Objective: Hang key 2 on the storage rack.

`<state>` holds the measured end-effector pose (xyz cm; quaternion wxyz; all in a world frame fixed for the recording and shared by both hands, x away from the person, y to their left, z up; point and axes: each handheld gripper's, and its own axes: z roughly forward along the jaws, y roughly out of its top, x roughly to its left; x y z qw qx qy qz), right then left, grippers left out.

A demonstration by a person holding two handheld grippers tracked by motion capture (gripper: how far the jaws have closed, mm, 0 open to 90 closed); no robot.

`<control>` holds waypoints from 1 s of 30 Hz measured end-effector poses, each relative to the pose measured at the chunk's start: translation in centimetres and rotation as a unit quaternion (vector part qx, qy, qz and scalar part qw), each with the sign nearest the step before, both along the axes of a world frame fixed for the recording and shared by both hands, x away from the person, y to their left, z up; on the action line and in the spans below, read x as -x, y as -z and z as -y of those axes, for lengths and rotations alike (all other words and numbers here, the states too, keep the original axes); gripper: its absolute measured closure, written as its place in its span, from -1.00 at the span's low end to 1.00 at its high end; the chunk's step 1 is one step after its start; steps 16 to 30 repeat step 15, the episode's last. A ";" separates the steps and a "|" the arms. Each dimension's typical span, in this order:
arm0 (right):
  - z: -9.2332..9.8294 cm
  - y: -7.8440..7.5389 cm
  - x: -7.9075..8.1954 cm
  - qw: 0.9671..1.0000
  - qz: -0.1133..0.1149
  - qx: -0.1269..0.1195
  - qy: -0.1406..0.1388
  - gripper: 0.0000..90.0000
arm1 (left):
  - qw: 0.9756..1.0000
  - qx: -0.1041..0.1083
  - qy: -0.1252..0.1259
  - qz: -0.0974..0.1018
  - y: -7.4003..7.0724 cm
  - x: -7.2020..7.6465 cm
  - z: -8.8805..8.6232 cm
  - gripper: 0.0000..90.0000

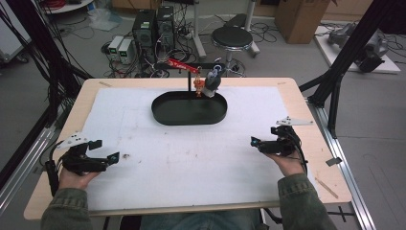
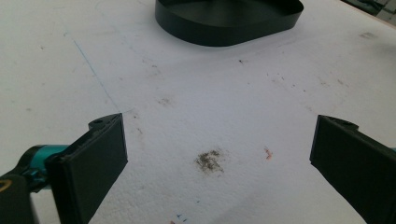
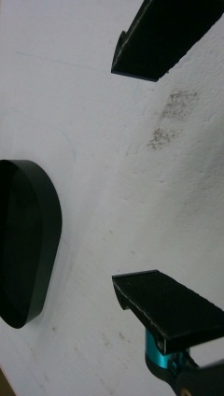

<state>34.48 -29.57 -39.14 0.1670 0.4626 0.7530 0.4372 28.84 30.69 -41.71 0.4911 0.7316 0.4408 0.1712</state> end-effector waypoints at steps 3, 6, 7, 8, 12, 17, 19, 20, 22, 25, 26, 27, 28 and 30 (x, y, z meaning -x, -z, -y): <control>0.4 0.4 0.3 1.000 -0.003 0.001 0.004 -0.97 | 1.000 -0.001 0.000 -0.001 0.0 0.0 0.0 -0.91; 0.8 0.8 0.5 1.000 -0.004 0.000 0.008 -0.97 | 1.000 -0.002 0.002 -0.001 0.0 0.1 0.1 -0.91; 0.9 0.9 0.6 1.000 -0.003 -0.002 0.008 -0.97 | 1.000 -0.001 0.002 -0.002 0.0 0.1 0.1 -0.91; 1.0 1.0 0.7 1.000 -0.003 -0.002 0.011 -0.97 | 1.000 -0.002 0.003 -0.002 0.1 0.1 0.1 -0.91; 1.4 1.4 0.9 1.000 0.001 -0.012 0.018 -0.97 | 1.000 -0.003 0.003 -0.004 0.0 0.1 0.1 -0.91; 1.6 1.5 1.0 1.000 -0.001 -0.014 0.019 -0.97 | 1.000 -0.001 0.002 -0.001 0.0 0.2 0.1 -0.91; 1.6 1.5 1.0 1.000 -0.001 -0.014 0.019 -0.97 | 1.000 -0.001 0.002 -0.001 0.0 0.2 0.1 -0.91; 1.6 1.5 1.0 1.000 -0.001 -0.014 0.019 -0.97 | 1.000 -0.001 0.002 -0.001 0.0 0.2 0.1 -0.91; 1.6 1.5 1.0 1.000 -0.001 -0.014 0.019 -0.97 | 1.000 -0.001 0.002 -0.001 0.0 0.2 0.1 -0.91; 1.6 1.5 1.0 1.000 -0.001 -0.014 0.019 -0.97 | 1.000 -0.001 0.002 -0.001 0.0 0.2 0.1 -0.91; 1.6 1.5 1.0 1.000 -0.001 -0.014 0.019 -0.97 | 1.000 -0.001 0.002 -0.001 0.0 0.2 0.1 -0.91; 1.6 1.5 1.0 1.000 -0.001 -0.014 0.019 -0.97 | 1.000 -0.001 0.002 -0.001 0.0 0.2 0.1 -0.91; 1.6 1.5 1.0 1.000 -0.001 -0.014 0.019 -0.97 | 1.000 -0.001 0.002 -0.001 0.0 0.2 0.1 -0.91; 1.6 1.5 1.0 1.000 -0.001 -0.014 0.019 -0.97 | 1.000 -0.001 0.002 -0.001 0.0 0.2 0.1 -0.91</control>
